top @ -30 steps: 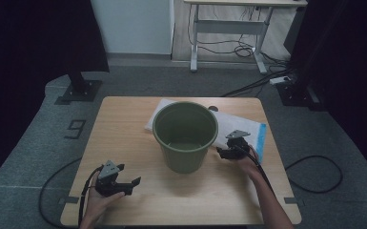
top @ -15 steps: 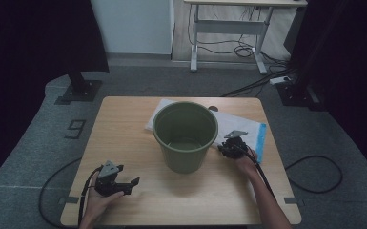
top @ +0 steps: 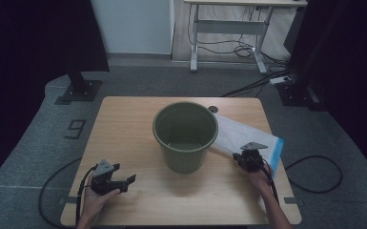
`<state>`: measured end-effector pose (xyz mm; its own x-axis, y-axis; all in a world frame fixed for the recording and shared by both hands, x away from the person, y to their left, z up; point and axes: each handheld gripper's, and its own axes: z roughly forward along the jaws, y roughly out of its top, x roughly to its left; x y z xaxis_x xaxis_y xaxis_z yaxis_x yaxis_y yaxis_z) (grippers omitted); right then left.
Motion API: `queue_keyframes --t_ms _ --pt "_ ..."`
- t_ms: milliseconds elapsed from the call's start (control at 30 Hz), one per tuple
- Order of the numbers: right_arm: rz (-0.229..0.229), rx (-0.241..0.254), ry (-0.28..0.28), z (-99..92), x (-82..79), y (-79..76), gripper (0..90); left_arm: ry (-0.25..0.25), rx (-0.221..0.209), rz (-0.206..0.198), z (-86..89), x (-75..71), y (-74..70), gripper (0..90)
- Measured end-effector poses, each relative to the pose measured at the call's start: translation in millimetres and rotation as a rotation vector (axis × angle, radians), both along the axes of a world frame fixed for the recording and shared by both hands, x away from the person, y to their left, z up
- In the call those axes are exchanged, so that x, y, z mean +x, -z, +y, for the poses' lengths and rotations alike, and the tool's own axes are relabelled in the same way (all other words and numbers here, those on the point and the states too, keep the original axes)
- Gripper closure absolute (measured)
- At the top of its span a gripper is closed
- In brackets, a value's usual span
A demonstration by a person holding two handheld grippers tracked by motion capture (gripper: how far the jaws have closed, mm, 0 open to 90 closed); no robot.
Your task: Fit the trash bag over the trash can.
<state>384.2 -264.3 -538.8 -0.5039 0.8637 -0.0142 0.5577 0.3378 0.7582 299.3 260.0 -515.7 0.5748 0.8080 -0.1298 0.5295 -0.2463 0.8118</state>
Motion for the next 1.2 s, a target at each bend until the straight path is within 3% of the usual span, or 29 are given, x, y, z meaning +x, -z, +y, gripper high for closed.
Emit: queue_keyframes --t_ms 167,267,433,467,533,600,667,767,1033,1200 --pt "-0.007 -0.024 0.009 -14.7 -23.2 2.6 88.5 0.006 -0.022 -0.008 -2.1 3.7 -2.5 13.7" --pt "-0.005 -0.006 0.028 -29.8 -43.8 2.8 88.5 0.004 -0.024 -0.006 -4.0 7.2 -3.1 13.7" --pt "-0.011 0.006 0.036 -38.2 -60.3 2.2 88.4 0.021 -0.011 -0.003 -8.8 5.3 -1.6 13.8" --pt "-0.012 0.005 0.033 -37.2 -60.8 1.2 86.3 0.025 -0.002 -0.004 -10.0 4.1 -1.7 13.8" --pt "-0.015 0.001 0.034 -32.0 -59.6 -2.1 64.8 0.029 0.011 -0.006 -11.3 1.4 -2.4 13.8" --pt "-0.066 0.015 0.05 -19.9 -57.9 -9.4 52.3 0.024 0.022 -0.006 -10.8 -1.1 -3.3 13.5" --pt "-0.11 0.012 0.021 -3.9 -52.6 -17.9 45.7 0.009 0.007 -0.007 -8.2 -2.4 -4.1 13.6" --pt "-0.127 0.018 -0.039 17.0 -36.1 -24.8 44.0 -0.008 -0.011 -0.006 -4.0 -3.6 -4.8 13.8" --pt "-0.086 0.049 -0.085 44.8 19.7 -25.9 43.9 0.004 -0.056 0.006 -2.0 -0.1 -3.3 14.1" --pt "-0.089 0.034 -0.111 59.0 35.6 -21.2 43.0 0.005 -0.042 0.007 -1.8 0.0 -2.3 14.1"
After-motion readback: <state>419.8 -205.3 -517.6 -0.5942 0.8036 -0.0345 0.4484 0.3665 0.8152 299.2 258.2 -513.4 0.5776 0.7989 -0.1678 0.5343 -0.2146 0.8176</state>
